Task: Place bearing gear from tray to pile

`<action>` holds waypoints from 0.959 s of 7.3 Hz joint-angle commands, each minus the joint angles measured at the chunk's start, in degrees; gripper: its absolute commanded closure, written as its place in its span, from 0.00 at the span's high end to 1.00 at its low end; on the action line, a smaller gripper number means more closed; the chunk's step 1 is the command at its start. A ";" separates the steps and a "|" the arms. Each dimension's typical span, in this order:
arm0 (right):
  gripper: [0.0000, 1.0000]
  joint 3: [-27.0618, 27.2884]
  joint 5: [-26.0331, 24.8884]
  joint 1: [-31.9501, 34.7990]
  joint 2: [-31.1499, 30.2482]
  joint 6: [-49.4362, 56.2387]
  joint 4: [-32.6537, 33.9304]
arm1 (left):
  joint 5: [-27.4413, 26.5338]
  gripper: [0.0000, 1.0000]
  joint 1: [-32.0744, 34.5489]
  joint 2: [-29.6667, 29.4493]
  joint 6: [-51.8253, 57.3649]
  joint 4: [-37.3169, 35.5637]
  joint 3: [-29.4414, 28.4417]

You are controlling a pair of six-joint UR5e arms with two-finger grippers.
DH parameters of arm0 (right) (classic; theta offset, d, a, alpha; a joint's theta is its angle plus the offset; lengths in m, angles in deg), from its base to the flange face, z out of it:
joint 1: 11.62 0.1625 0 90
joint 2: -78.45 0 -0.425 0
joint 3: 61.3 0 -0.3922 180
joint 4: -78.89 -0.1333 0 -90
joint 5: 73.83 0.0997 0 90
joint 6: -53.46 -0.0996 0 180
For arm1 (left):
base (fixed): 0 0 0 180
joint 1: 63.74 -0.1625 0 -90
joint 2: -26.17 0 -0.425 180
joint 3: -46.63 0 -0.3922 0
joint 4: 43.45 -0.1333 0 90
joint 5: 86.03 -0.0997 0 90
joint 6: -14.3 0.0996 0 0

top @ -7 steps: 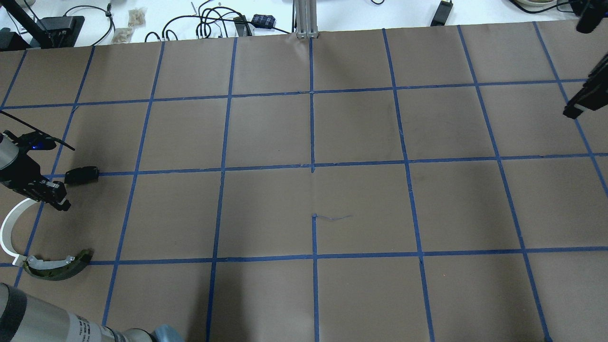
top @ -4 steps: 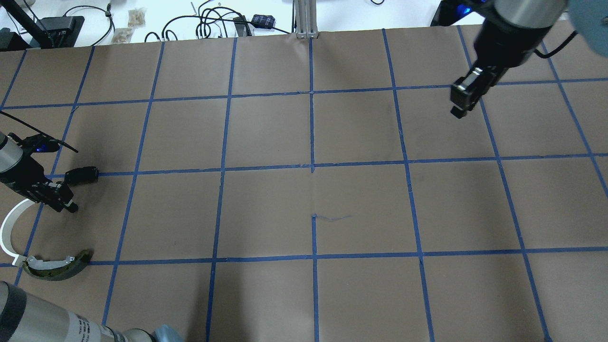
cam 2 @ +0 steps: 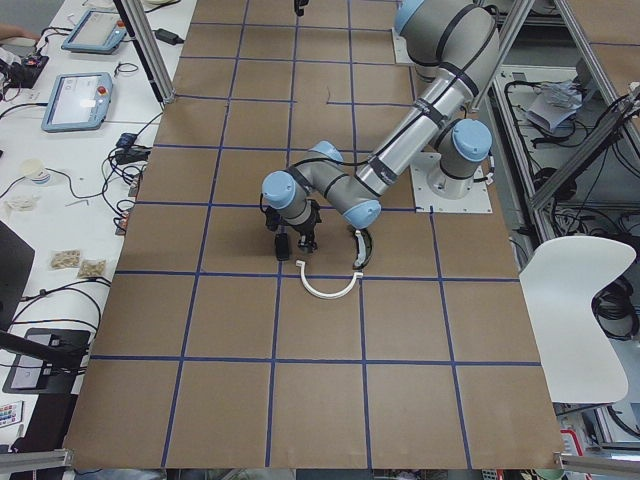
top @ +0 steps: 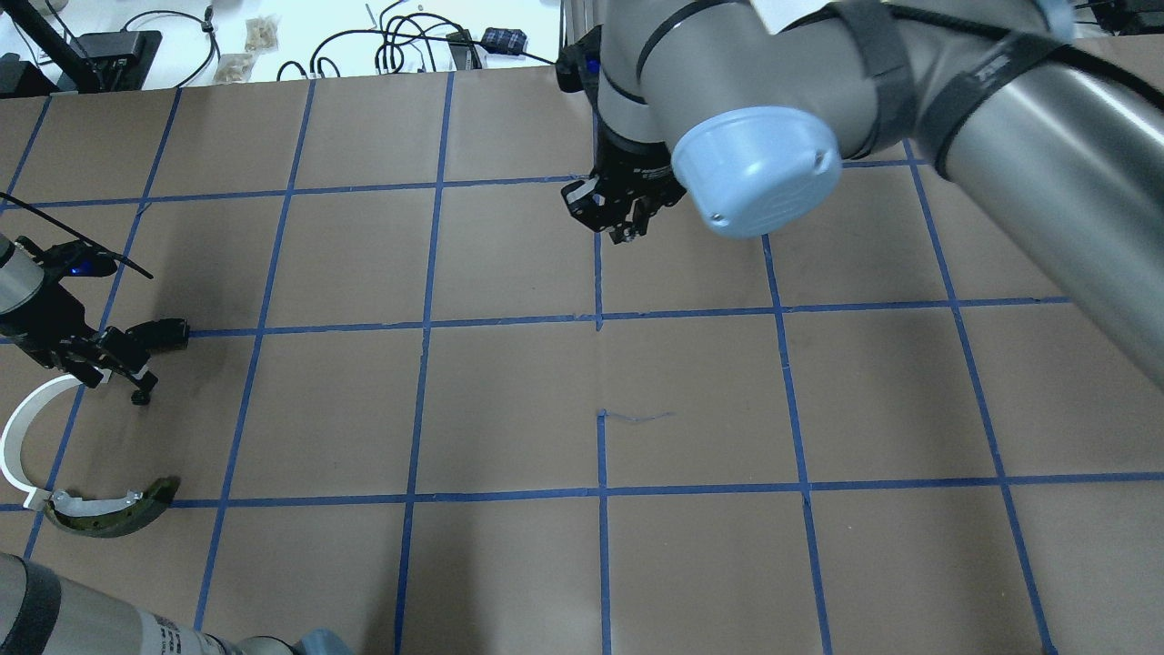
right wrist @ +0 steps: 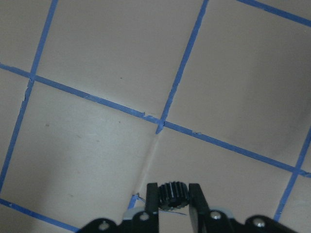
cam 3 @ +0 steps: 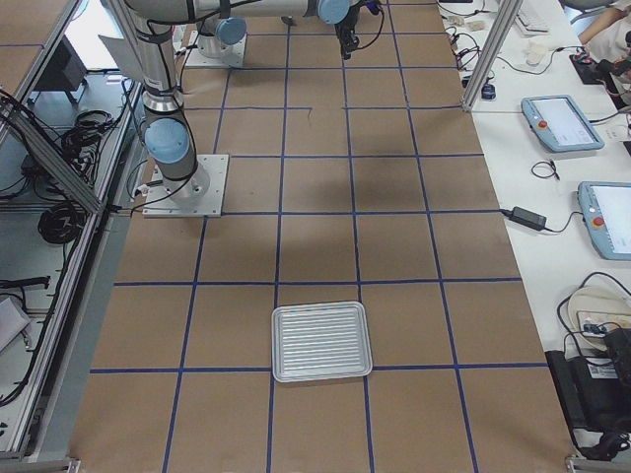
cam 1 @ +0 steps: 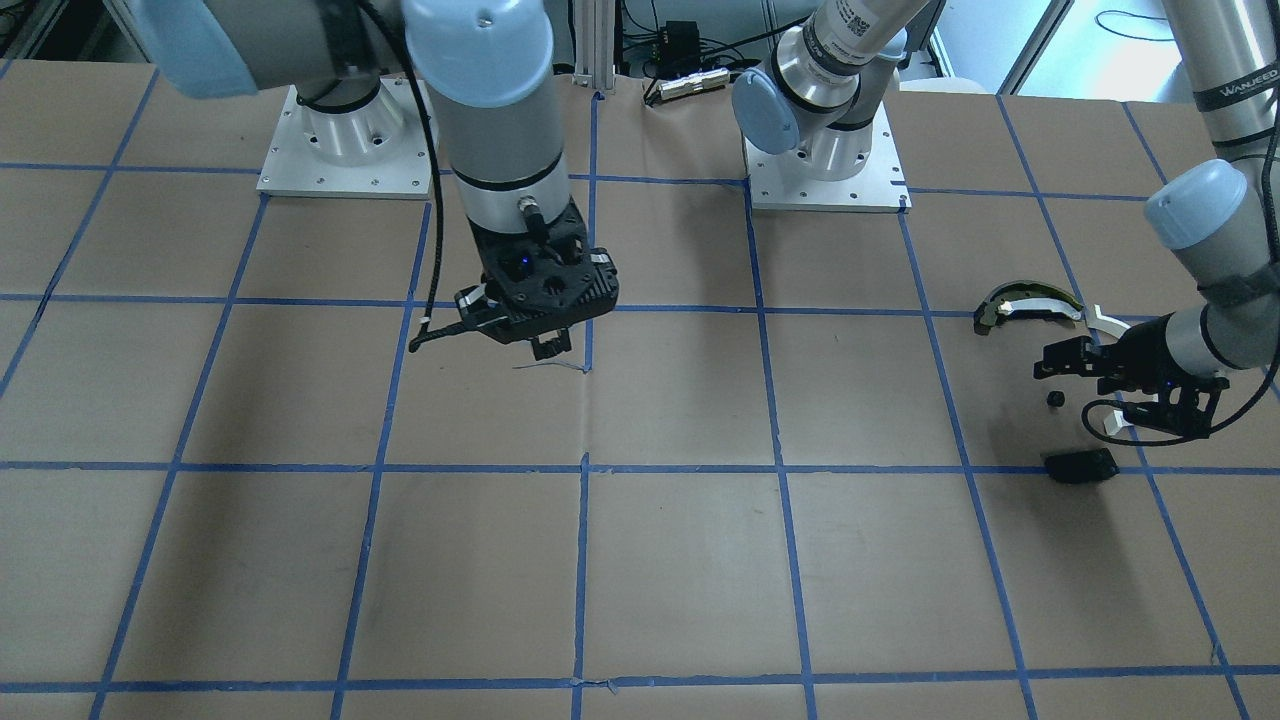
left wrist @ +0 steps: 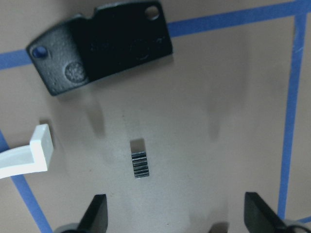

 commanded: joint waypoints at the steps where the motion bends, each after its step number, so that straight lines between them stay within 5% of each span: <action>1: 0.36 0.01 -0.59 1.81 1.47 -2.64 1.86 | -0.45 1.00 4.31 1.60 -0.01 -0.10 -3.20; 2: 0.81 0.27 -0.59 1.81 1.56 -2.73 1.94 | -0.54 1.00 6.25 2.39 -0.18 0.07 -5.22; 3: 1.00 -0.16 -0.42 1.72 1.56 -2.73 2.03 | -0.54 1.00 8.71 3.53 -3.92 1.64 -6.63; 5: 1.00 -2.69 -0.94 -1.60 0.08 -0.80 0.03 | 0.34 1.00 14.94 6.17 -13.06 4.11 -6.91; 7: 1.00 -7.61 -1.21 -9.14 -3.68 4.09 -10.47 | 2.62 1.00 24.41 5.83 -24.12 3.24 -6.91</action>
